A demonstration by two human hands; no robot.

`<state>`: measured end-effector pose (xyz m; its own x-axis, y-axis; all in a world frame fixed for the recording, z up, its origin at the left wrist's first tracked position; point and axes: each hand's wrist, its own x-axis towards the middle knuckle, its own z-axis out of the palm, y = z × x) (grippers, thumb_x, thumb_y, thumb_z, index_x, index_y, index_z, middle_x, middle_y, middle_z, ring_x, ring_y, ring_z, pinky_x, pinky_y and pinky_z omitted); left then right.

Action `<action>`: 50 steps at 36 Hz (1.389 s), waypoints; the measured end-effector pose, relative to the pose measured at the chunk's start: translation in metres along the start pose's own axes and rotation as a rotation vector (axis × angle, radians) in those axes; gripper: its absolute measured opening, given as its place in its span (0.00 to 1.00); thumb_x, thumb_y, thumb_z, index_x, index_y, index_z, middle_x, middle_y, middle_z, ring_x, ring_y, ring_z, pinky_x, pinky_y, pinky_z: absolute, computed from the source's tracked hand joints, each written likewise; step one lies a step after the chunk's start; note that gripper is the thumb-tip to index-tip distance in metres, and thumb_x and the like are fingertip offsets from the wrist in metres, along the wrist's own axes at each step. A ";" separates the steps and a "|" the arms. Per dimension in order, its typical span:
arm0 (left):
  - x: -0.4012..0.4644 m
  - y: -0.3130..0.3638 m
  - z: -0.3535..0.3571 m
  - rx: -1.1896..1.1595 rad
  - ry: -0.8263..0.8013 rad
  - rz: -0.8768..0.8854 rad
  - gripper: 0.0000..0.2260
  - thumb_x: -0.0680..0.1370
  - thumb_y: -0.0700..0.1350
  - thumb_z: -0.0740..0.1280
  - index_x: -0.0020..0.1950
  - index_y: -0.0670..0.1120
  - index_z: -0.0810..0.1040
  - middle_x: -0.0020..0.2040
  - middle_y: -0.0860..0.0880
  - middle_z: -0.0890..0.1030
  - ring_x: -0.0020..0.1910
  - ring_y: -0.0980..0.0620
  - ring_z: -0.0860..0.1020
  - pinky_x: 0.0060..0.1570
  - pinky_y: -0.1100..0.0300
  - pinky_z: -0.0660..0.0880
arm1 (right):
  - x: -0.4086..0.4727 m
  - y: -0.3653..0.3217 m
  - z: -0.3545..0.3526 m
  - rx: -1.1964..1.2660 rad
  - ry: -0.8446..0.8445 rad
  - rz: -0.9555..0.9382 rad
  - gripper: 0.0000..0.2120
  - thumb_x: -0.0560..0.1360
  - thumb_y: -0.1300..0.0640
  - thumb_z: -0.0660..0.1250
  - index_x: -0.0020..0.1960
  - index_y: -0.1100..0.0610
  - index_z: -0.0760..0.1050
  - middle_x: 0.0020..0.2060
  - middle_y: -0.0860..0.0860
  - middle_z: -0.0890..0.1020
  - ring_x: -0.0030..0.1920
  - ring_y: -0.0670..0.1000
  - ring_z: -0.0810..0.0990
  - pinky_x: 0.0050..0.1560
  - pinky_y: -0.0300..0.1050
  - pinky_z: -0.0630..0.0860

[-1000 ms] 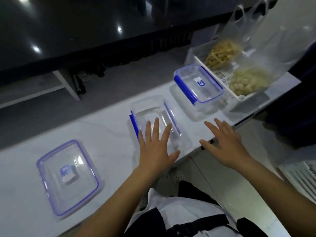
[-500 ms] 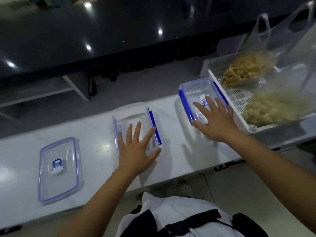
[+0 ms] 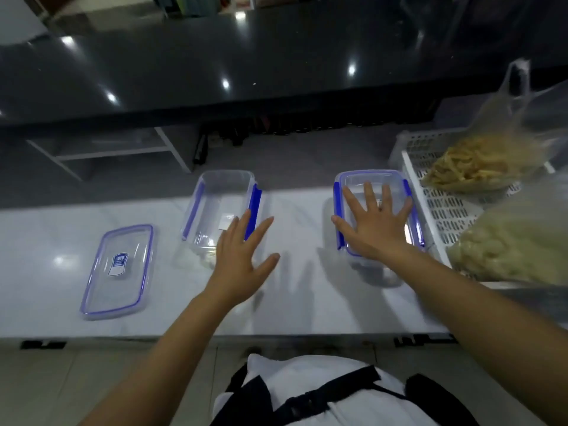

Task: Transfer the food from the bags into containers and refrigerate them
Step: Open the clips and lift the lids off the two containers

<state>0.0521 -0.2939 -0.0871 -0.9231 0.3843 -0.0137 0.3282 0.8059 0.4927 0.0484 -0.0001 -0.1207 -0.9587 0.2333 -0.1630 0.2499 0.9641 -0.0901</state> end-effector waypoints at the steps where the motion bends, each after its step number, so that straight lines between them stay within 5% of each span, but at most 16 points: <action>1: -0.003 0.009 0.006 -0.044 -0.014 0.013 0.29 0.80 0.61 0.62 0.79 0.65 0.54 0.83 0.52 0.49 0.82 0.48 0.47 0.78 0.41 0.50 | -0.004 -0.005 0.001 0.001 0.001 -0.009 0.39 0.68 0.24 0.27 0.77 0.36 0.31 0.81 0.50 0.38 0.79 0.61 0.35 0.67 0.77 0.34; 5: -0.009 0.034 0.026 -0.246 -0.058 -0.042 0.28 0.81 0.58 0.63 0.78 0.67 0.54 0.82 0.56 0.51 0.81 0.53 0.49 0.78 0.47 0.53 | -0.029 -0.035 0.000 -0.004 -0.020 -0.042 0.36 0.73 0.27 0.30 0.77 0.38 0.30 0.81 0.52 0.37 0.79 0.62 0.34 0.69 0.77 0.35; 10: -0.013 0.053 0.032 -0.786 0.069 -0.288 0.16 0.82 0.56 0.62 0.67 0.73 0.65 0.70 0.66 0.68 0.68 0.64 0.68 0.66 0.59 0.67 | -0.075 -0.074 -0.010 0.223 -0.107 -0.072 0.39 0.70 0.28 0.31 0.80 0.37 0.39 0.81 0.47 0.41 0.80 0.56 0.36 0.74 0.71 0.35; 13: -0.015 0.051 0.030 -0.966 0.156 -0.489 0.11 0.83 0.53 0.63 0.64 0.66 0.72 0.67 0.59 0.74 0.68 0.55 0.72 0.67 0.50 0.73 | -0.097 -0.066 -0.026 0.548 -0.064 -0.097 0.37 0.73 0.26 0.42 0.79 0.37 0.52 0.81 0.44 0.49 0.81 0.52 0.43 0.78 0.64 0.42; 16: -0.021 0.043 0.025 -0.976 0.036 -0.603 0.13 0.81 0.51 0.67 0.66 0.59 0.75 0.66 0.54 0.76 0.64 0.52 0.76 0.61 0.47 0.78 | -0.106 -0.034 -0.036 0.870 0.044 -0.051 0.28 0.78 0.35 0.63 0.76 0.37 0.62 0.80 0.43 0.57 0.80 0.48 0.52 0.77 0.55 0.54; 20: -0.031 0.036 0.026 -1.108 -0.120 -0.640 0.16 0.78 0.46 0.72 0.66 0.53 0.79 0.55 0.45 0.85 0.54 0.46 0.84 0.44 0.52 0.83 | -0.099 0.008 -0.042 1.335 -0.168 0.248 0.27 0.76 0.48 0.72 0.72 0.38 0.69 0.68 0.46 0.74 0.62 0.48 0.77 0.51 0.44 0.78; 23: -0.032 0.033 0.027 -1.134 -0.161 -0.619 0.18 0.76 0.43 0.74 0.65 0.53 0.79 0.52 0.44 0.86 0.51 0.45 0.86 0.42 0.54 0.82 | -0.096 0.022 -0.034 1.405 -0.334 0.338 0.26 0.76 0.55 0.72 0.72 0.46 0.72 0.53 0.50 0.85 0.51 0.53 0.84 0.38 0.47 0.81; 27: -0.033 0.026 0.025 -1.087 -0.213 -0.572 0.20 0.75 0.44 0.75 0.66 0.53 0.78 0.52 0.45 0.87 0.50 0.45 0.86 0.44 0.51 0.82 | -0.103 0.024 -0.022 1.451 -0.363 0.362 0.24 0.74 0.61 0.73 0.68 0.48 0.75 0.44 0.53 0.87 0.43 0.53 0.87 0.34 0.46 0.81; 33: -0.041 0.010 0.022 -1.112 -0.268 -0.582 0.28 0.68 0.48 0.78 0.67 0.54 0.77 0.53 0.44 0.86 0.52 0.43 0.85 0.45 0.48 0.84 | -0.110 0.019 -0.011 1.525 -0.400 0.335 0.23 0.75 0.64 0.72 0.67 0.48 0.77 0.46 0.55 0.87 0.44 0.55 0.87 0.36 0.48 0.82; 50: -0.045 -0.008 0.023 -1.198 -0.298 -0.573 0.20 0.79 0.39 0.70 0.69 0.54 0.77 0.56 0.39 0.84 0.54 0.40 0.84 0.46 0.46 0.83 | -0.109 0.027 -0.006 1.573 -0.438 0.318 0.20 0.78 0.67 0.67 0.65 0.50 0.78 0.48 0.57 0.86 0.42 0.55 0.87 0.37 0.48 0.82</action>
<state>0.0956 -0.3071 -0.1100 -0.7417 0.3355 -0.5808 -0.5982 0.0608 0.7990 0.1588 0.0016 -0.0993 -0.8053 0.0691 -0.5888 0.5601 -0.2369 -0.7938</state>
